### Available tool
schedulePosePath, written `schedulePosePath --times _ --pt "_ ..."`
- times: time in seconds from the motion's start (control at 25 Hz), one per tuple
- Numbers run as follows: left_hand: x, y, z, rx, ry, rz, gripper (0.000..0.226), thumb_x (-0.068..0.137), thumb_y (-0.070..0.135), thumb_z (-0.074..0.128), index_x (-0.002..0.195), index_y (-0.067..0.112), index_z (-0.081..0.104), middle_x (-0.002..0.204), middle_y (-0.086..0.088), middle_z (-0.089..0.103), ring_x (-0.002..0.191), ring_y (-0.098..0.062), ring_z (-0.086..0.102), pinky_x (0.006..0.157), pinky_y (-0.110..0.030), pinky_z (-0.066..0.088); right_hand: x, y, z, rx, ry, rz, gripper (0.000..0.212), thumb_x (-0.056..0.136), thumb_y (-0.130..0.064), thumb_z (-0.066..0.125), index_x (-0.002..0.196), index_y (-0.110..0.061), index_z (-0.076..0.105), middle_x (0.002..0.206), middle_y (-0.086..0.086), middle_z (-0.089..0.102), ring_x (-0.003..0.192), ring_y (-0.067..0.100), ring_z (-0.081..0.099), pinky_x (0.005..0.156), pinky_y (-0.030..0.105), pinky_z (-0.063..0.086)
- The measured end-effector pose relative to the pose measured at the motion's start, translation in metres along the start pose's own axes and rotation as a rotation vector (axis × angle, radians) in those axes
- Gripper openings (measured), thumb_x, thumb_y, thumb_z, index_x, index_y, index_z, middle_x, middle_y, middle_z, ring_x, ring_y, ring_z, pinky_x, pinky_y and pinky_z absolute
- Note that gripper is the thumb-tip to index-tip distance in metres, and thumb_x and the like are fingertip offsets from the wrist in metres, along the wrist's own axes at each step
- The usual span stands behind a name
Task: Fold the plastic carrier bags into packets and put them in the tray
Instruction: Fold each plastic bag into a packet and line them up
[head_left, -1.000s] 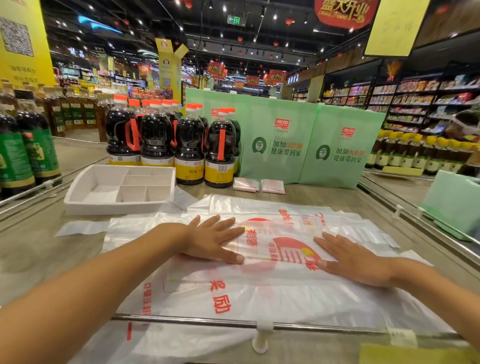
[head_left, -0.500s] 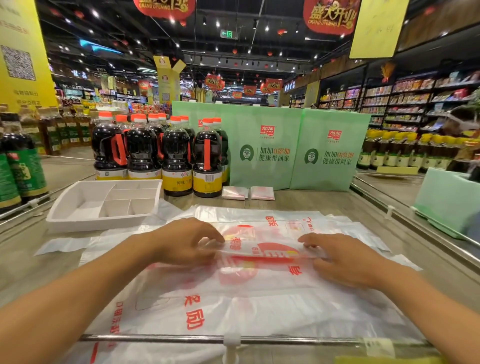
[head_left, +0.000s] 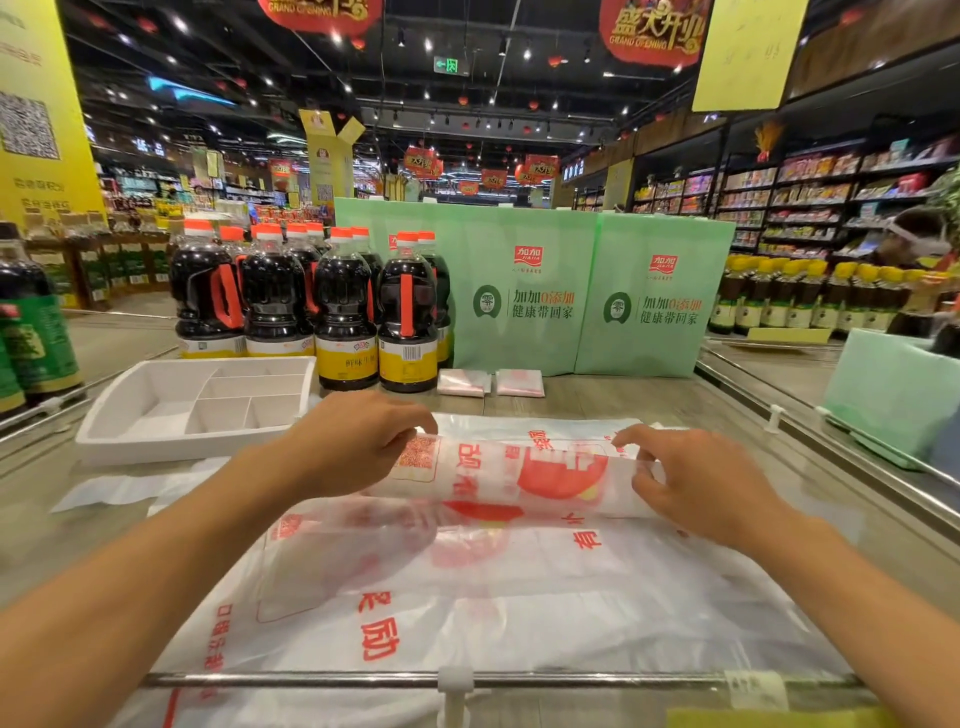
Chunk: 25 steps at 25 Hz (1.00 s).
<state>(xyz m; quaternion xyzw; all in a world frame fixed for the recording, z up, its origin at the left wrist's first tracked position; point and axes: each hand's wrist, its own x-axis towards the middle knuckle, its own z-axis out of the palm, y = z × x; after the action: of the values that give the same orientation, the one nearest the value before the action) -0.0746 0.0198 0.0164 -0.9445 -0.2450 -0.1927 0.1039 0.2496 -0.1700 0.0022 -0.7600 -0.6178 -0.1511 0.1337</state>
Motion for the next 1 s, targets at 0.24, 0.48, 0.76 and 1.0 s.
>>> schedulePosePath --times 0.24,0.48,0.76,1.0 --pt "-0.003 0.009 0.041 -0.144 -0.167 -0.026 0.048 0.106 0.046 0.031 0.149 0.031 0.044 0.136 0.008 0.052 0.118 -0.014 0.049 0.097 -0.037 0.043 0.002 -0.003 0.025 -0.054 -0.187 -0.105 0.046 0.108 -0.040 0.032 0.153 -0.034 0.034 0.150 -0.008 0.043 0.135 0.017 0.042 0.113 0.037 0.031" --pt "0.001 0.020 0.047 0.028 -0.197 -0.089 0.069 0.097 0.067 0.001 0.144 0.038 0.043 0.125 0.012 0.055 0.112 -0.012 0.051 0.098 -0.037 0.037 0.019 -0.015 0.032 -0.063 -0.254 -0.160 0.063 0.102 -0.065 0.012 0.156 -0.035 0.028 0.152 -0.010 0.041 0.140 0.014 0.037 0.122 0.041 0.018" --pt "0.005 0.016 0.059 -0.067 -0.216 -0.154 0.070 0.098 0.064 0.005 0.152 0.035 0.039 0.143 0.008 0.047 0.129 -0.015 0.044 0.106 -0.036 0.035 0.037 -0.025 0.049 0.040 -0.377 -0.209 0.061 0.104 -0.060 0.021 0.156 -0.029 0.031 0.156 -0.002 0.040 0.140 0.022 0.038 0.117 0.041 0.029" --pt "0.009 0.021 0.067 -0.158 -0.434 -0.064 0.054 0.107 0.054 0.016 0.160 0.045 0.011 0.168 0.020 0.005 0.155 -0.005 0.002 0.127 -0.041 0.002 0.035 -0.033 0.055 0.101 -0.391 -0.215 0.056 0.109 -0.051 0.028 0.160 -0.029 0.026 0.166 -0.004 0.026 0.152 0.019 0.023 0.123 0.036 0.018"
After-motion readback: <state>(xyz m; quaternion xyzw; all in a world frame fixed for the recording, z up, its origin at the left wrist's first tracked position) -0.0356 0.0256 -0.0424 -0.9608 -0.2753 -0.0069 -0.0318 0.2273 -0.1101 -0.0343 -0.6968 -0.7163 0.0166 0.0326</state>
